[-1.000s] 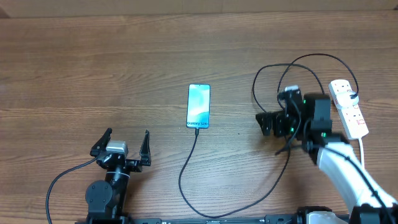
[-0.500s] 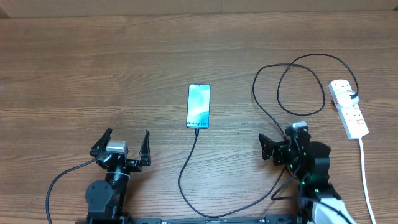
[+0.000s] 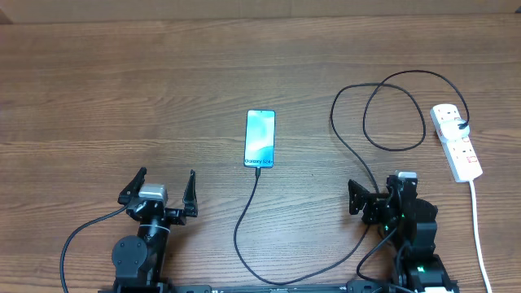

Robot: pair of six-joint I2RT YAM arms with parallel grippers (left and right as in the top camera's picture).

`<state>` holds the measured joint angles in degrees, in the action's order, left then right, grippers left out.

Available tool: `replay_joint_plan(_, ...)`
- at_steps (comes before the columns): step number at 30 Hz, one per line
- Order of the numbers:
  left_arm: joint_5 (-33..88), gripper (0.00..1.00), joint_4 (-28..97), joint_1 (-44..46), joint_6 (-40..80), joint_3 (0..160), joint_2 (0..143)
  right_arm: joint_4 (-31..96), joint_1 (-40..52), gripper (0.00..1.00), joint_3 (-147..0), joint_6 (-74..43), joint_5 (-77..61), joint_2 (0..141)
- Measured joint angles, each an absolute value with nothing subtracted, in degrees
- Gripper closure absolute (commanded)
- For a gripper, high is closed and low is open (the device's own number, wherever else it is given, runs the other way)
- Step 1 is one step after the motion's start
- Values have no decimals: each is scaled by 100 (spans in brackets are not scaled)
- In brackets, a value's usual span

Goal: Plug charger to phone and switch on socket

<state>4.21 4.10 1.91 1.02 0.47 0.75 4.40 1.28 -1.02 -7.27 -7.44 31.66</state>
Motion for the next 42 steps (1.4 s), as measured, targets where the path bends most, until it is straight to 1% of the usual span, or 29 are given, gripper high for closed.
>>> replay_joint_plan(7, 421, 0, 410, 191, 102, 47, 75, 458, 128, 0, -102, -749, -810, 1907)
replay_joint_plan(22, 421, 0, 410, 191, 102, 47, 75, 443, 128, 0, -102, -751, -860, 97)
replay_joint_plan(42, 421, 0, 408, 191, 102, 47, 75, 434, 126, 0, -102, -749, -878, 73)
